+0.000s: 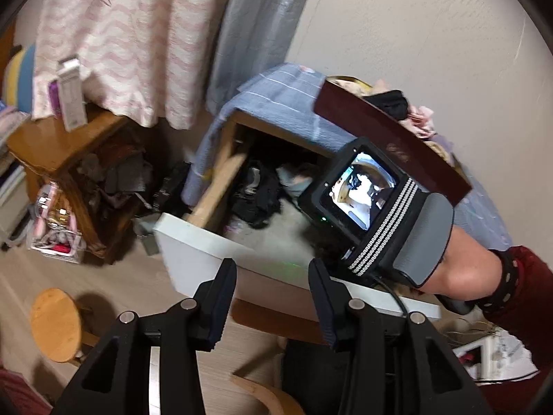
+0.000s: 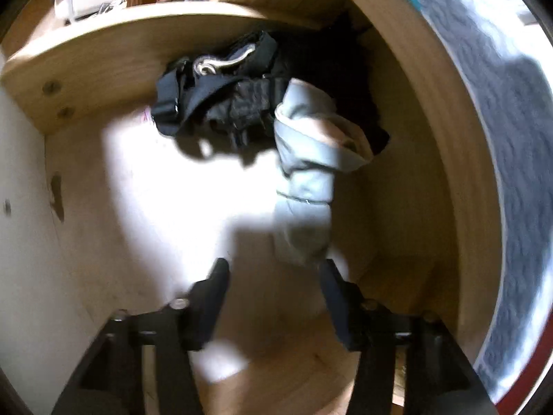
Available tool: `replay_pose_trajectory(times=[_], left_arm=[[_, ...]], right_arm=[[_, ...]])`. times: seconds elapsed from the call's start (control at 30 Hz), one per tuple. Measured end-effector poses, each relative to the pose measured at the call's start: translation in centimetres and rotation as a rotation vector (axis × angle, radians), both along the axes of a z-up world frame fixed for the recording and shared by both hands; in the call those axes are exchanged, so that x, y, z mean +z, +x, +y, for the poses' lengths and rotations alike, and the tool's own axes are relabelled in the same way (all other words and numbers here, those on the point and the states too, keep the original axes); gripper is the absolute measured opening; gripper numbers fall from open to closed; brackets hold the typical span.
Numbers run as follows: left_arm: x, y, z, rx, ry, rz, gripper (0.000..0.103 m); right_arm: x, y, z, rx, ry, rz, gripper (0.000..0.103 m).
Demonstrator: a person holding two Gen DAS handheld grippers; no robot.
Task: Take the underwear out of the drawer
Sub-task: 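Grasp the pale blue cloth in the drawer with the right gripper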
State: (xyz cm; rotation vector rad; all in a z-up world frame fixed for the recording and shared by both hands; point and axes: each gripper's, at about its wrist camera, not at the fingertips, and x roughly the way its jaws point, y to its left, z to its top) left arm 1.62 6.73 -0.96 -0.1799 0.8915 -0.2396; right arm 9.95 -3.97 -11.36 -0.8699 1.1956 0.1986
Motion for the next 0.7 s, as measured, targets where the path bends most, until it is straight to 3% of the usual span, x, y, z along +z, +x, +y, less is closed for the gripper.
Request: replay_pose_trajectory(times=[0.17,0.33,0.37,0.4,0.43,0.47,0.7], left_arm=[[-0.2,-0.1,0.7,0.046,0.077,-0.007,0.043],[-0.8,0.0,1.5,0.044,0.047,0.005,0.044],[-0.8,0.0,1.5,0.043,0.044,0.005,0.044],[-0.8,0.0,1.7,0.046,0.041,0.003,0.044],[-0.8,-0.1,1.7,0.049,0.04,0.001,0.044],[-0.8,-0.1,1.8,0.05,0.035,-0.002,0.044],[-0.8,0.1,1.5,0.049,0.025,-0.006,0.044]], right_arm=[[-2.1,2.7,0.6,-0.081,-0.003,-0.006,0.059],[-3.5,3.8,1.2,-0.07,-0.003,-0.102,0.064],[-3.7,3.9,1.1,-0.067,-0.001,-0.104,0.061],[-3.8,3.9,1.2,-0.056,0.001,-0.109,0.041],[-4.0,3.8,1.0,-0.049,-0.039,-0.134,0.028],[-4.0,3.5,0.8,-0.039,-0.073,-0.156,0.025],[-3.4,2.8,-1.0,-0.017,-0.056,-0.136,0.022]])
